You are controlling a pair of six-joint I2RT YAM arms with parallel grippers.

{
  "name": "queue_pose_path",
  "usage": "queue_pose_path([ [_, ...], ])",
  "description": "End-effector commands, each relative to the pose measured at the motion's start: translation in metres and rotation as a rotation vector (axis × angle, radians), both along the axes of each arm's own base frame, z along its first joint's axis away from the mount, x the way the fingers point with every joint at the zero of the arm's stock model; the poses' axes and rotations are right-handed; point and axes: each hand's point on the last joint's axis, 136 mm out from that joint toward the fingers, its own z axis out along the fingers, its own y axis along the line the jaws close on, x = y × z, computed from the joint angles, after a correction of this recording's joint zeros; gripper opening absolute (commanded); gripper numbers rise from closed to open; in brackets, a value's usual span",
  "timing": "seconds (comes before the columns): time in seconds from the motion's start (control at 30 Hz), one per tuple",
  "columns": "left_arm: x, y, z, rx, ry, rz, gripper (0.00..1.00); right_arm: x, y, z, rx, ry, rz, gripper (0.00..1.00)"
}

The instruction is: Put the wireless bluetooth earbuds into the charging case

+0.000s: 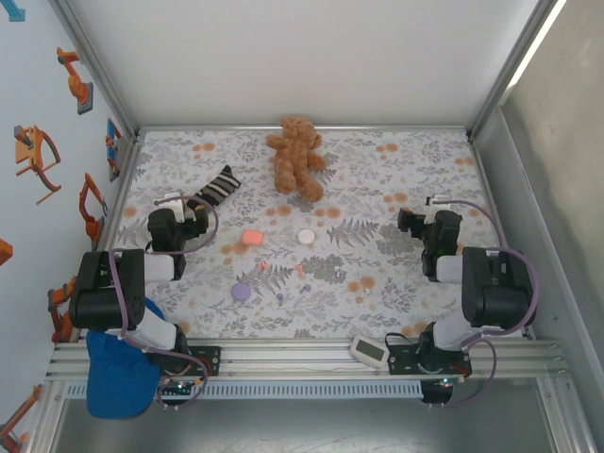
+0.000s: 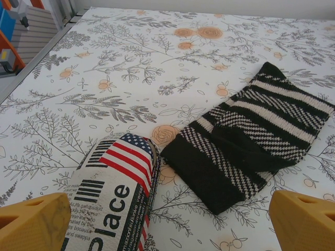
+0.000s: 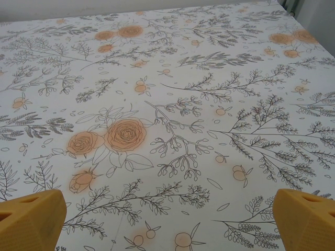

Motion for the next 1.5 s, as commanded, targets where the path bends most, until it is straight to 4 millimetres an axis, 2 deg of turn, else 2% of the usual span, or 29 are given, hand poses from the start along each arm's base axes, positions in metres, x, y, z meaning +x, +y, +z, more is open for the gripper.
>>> queue_pose_path([
  [0.0,0.002,-0.006,0.018,-0.002,-0.023,-0.027,0.96,0.005,0.002,0.021,-0.018,-0.042,0.01,0.99],
  [0.23,-0.013,-0.003,0.062,-0.025,-0.021,0.015,0.96,-0.008,0.014,0.051,0.018,-0.014,0.068,0.98],
  [0.33,-0.023,-0.01,0.087,-0.101,-0.017,0.021,0.96,-0.016,0.028,0.071,0.064,0.007,0.136,0.97],
  [0.43,-0.038,-0.017,0.107,-0.229,0.01,0.048,0.96,-0.027,0.052,0.095,0.101,0.038,0.255,0.96],
  [0.53,-0.056,-0.028,0.111,-0.4,0.083,0.064,0.96,-0.039,0.077,0.114,0.088,0.093,0.357,0.96],
  [0.7,-0.084,-0.052,0.095,-0.583,0.228,0.041,0.96,-0.064,0.13,0.129,-0.001,0.153,0.563,0.96],
  [0.87,-0.107,-0.066,0.093,-0.652,0.278,0.004,0.96,-0.088,0.187,0.121,-0.103,0.156,0.835,0.96],
  [0.97,-0.119,-0.069,0.091,-0.667,0.291,-0.005,0.96,-0.103,0.217,0.113,-0.233,0.129,1.013,0.95],
  [1.1,-0.131,-0.065,0.084,-0.651,0.302,0.012,0.96,-0.118,0.245,0.098,-0.411,0.078,1.239,0.95],
  [1.17,-0.136,-0.063,0.08,-0.645,0.303,0.02,0.96,-0.12,0.254,0.088,-0.484,0.078,1.332,0.93],
  [1.27,-0.142,-0.064,0.076,-0.649,0.297,0.015,0.96,-0.111,0.265,0.081,-0.518,0.108,1.385,0.93],
  [1.33,-0.146,-0.063,0.075,-0.647,0.29,0.015,0.96,-0.105,0.273,0.074,-0.558,0.14,1.427,0.87],
  [1.47,-0.154,-0.056,0.073,-0.615,0.283,0.039,0.96,-0.093,0.289,0.049,-0.641,0.214,1.498,0.87],
])
